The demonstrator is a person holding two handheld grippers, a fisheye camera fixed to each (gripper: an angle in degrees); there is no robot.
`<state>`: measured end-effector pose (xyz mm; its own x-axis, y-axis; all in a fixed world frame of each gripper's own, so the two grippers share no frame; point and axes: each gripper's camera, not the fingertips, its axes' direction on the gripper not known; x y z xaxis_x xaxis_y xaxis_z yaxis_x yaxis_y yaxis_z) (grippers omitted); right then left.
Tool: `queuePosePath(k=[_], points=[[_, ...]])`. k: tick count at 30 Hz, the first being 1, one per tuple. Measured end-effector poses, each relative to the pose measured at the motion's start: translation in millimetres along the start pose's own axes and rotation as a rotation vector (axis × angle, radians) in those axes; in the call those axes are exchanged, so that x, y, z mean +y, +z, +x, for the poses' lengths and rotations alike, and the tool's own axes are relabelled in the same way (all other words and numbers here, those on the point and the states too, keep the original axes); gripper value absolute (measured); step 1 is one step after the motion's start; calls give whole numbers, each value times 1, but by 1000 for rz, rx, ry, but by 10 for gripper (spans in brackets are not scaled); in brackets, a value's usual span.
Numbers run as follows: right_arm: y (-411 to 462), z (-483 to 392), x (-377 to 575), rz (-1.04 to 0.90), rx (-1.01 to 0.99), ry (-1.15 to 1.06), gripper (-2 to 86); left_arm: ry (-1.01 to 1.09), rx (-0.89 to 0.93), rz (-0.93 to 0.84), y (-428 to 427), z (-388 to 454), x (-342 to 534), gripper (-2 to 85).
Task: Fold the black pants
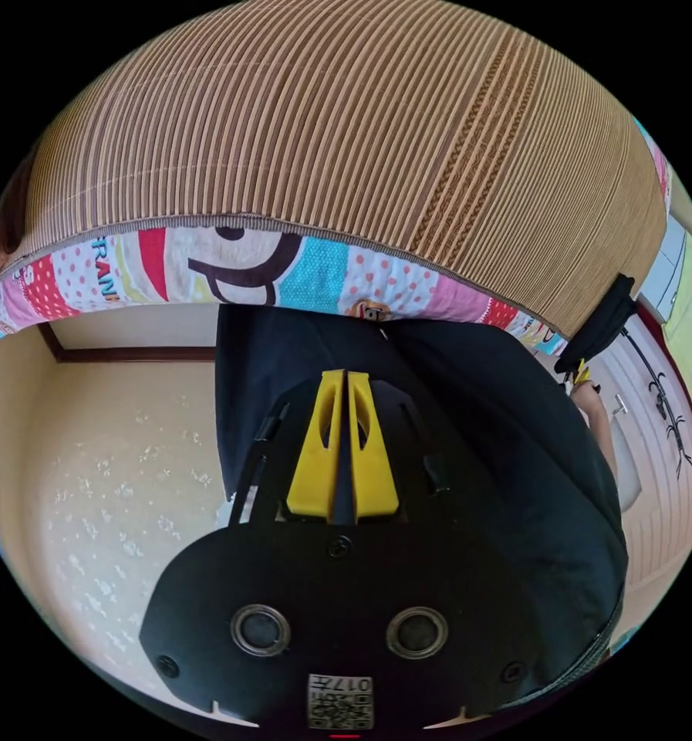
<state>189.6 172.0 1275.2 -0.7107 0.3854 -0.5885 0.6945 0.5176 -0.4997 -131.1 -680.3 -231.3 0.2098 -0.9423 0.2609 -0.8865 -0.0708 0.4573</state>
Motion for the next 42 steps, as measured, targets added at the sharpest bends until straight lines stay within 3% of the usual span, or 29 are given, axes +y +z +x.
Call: queuePosePath(k=[7, 9, 11, 13, 19, 22, 24, 32, 35, 42], points=[[31, 50, -28, -23, -62, 96, 38, 41, -93, -10, 39, 29, -46, -10], [44, 56, -35, -74, -190, 16, 22, 63, -100, -11, 50, 33, -56, -10], [66, 60, -39, -204, -365, -54, 7, 76, -106, -3, 60, 33, -65, -10], [105, 43, -29, -458, -508, -205, -2, 83, -112, 23, 70, 29, -76, -10], [187, -51, 114, -1152, -288, -839, -5, 152, -79, 169, 77, 22, -100, -10], [203, -65, 203, -1393, -216, -1104, -5, 245, -35, 242, 73, 24, -112, -10], [202, -65, 242, -1442, -283, -1181, -5, 302, -33, 287, 66, 27, -117, -10], [173, -17, 333, -1502, -730, -1160, -3, 636, 41, 443, 24, 51, -128, -9], [170, 13, 344, -1529, -906, -1039, -3, 775, 100, 496, 6, 62, -123, -7], [191, 101, 369, -1828, -1481, -591, -3, 1043, 361, 520, -28, 64, -118, 47]])
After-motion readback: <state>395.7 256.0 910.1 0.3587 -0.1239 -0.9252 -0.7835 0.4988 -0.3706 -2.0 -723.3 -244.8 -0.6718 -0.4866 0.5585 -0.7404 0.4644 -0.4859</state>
